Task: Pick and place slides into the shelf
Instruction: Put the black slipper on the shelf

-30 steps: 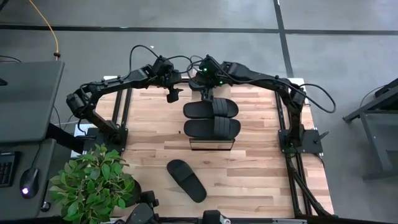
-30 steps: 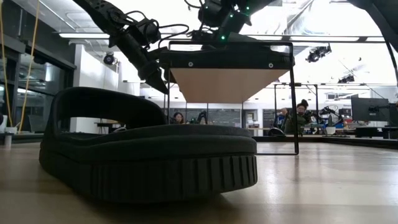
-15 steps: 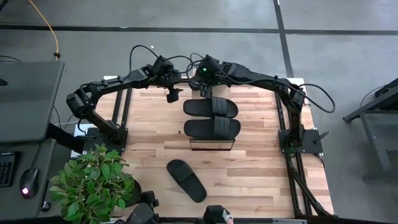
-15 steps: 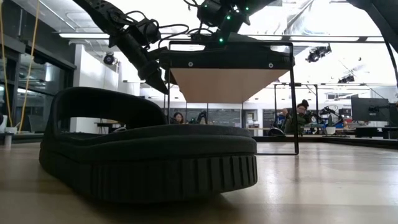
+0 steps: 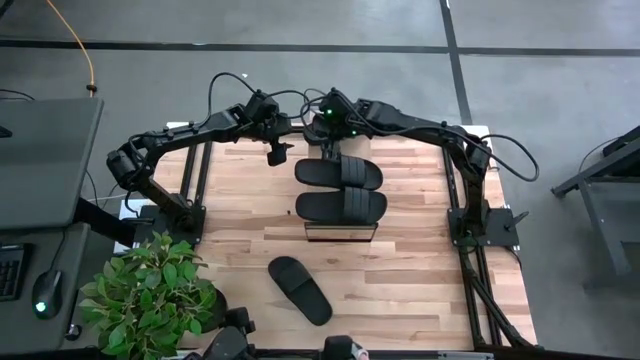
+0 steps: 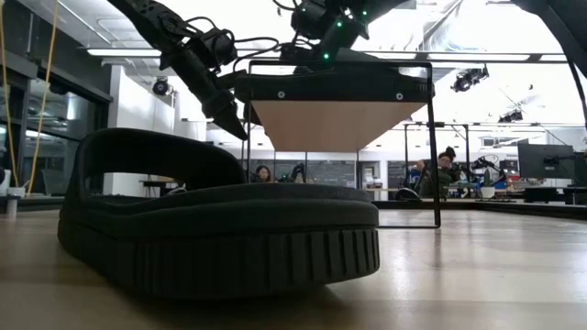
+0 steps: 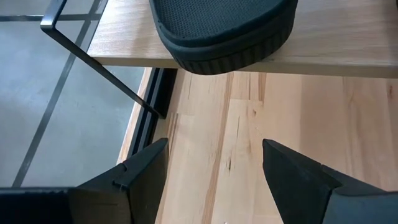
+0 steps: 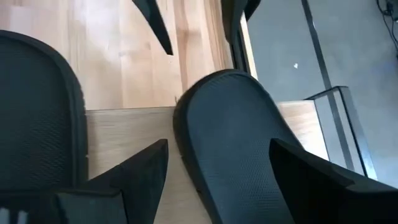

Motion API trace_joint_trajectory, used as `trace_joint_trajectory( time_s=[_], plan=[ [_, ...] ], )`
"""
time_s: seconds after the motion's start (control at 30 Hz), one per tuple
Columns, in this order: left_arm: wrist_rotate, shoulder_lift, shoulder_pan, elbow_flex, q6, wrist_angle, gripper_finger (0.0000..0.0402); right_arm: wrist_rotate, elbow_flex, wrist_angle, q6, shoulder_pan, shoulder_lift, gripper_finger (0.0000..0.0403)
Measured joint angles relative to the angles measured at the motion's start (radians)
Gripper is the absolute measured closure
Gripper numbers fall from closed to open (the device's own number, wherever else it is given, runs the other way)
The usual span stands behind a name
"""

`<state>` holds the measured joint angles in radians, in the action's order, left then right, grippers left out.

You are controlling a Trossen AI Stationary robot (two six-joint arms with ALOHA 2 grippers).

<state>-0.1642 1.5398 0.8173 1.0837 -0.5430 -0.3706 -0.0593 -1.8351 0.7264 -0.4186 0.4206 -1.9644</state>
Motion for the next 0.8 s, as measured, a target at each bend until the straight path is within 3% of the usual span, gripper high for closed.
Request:
trace_joint_trajectory(
  time_s=[0.8],
  plan=[
    [-0.011,0.000,0.000,0.000,0.009,0.010,0.0161,0.055,0.000,-0.018,0.063,0.012,0.000,0.0132]
  ],
)
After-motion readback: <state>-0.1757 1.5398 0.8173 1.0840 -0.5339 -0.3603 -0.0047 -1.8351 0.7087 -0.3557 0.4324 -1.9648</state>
